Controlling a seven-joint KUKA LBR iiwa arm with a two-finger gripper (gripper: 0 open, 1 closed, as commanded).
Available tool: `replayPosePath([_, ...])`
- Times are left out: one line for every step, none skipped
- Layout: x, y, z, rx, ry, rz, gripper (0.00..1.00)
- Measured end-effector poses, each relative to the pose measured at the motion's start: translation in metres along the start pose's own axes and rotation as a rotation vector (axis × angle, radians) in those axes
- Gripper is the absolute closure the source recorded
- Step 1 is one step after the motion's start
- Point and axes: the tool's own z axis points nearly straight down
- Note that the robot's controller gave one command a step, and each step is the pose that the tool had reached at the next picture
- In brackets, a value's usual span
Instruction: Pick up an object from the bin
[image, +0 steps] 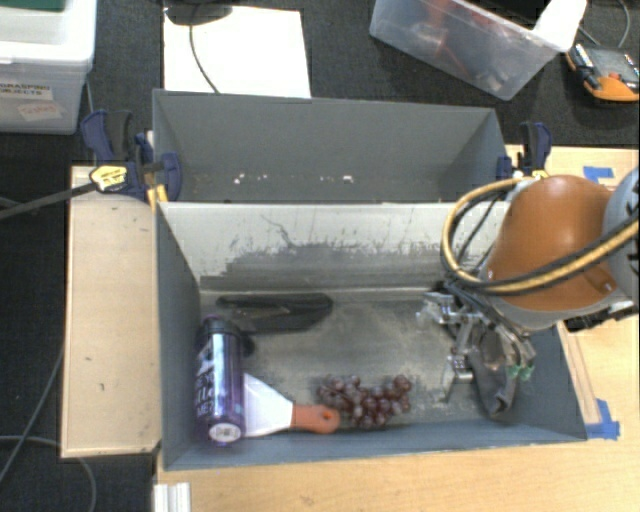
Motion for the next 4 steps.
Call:
replayPosePath([0.0,0.0,0.0,0.0,0.0,0.0,0.0])
replayPosePath([0.005,0.036,0.055,-0.002,0.002,0.003,0.0])
replayPosePath([0.003,0.033,0.056,0.0,-0.002,-0.005,0.0])
replayPosePath([0.001,0.02,0.056,-0.002,-0.003,-0.069,0.0])
